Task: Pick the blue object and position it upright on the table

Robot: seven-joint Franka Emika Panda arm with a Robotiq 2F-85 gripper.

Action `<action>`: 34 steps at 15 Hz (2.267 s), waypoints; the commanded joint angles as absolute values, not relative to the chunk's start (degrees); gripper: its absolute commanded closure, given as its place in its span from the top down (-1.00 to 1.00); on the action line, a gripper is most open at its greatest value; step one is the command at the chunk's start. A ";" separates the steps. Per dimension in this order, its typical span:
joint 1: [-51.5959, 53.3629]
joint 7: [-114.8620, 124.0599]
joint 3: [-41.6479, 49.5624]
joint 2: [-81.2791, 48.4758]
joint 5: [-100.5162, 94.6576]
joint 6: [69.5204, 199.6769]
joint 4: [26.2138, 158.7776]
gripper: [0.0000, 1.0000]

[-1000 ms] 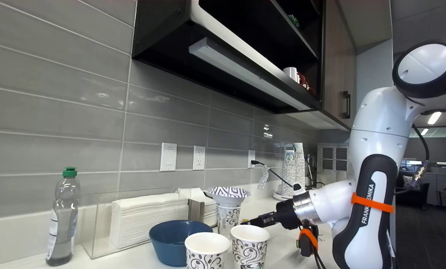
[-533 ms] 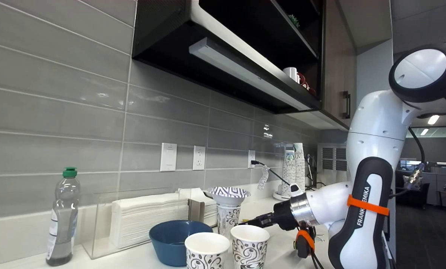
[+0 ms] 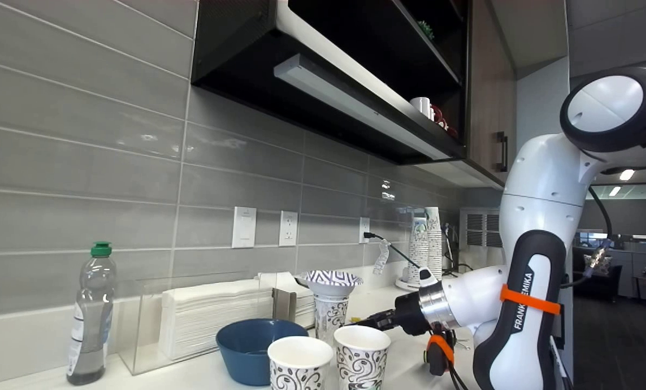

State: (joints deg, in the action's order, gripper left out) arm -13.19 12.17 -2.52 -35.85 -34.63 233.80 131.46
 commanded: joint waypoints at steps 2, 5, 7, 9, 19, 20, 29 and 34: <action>-12.84 10.96 -3.03 -37.66 -32.82 235.23 129.34 -0.83; -12.88 11.06 -3.10 -37.86 -32.90 235.29 128.94 -0.83; -12.97 11.21 -3.15 -37.99 -32.96 235.38 128.82 -0.42; -12.98 11.13 -3.10 -38.14 -32.96 235.37 128.76 0.00; -13.30 10.79 -2.69 -38.45 -33.06 235.60 128.57 -0.52; -13.34 10.78 -2.63 -38.43 -33.07 235.60 128.57 -0.65; -15.61 12.38 -2.10 -40.41 -34.23 244.89 128.13 -0.83; -17.02 12.94 -3.68 -42.66 -34.45 243.83 126.76 -0.83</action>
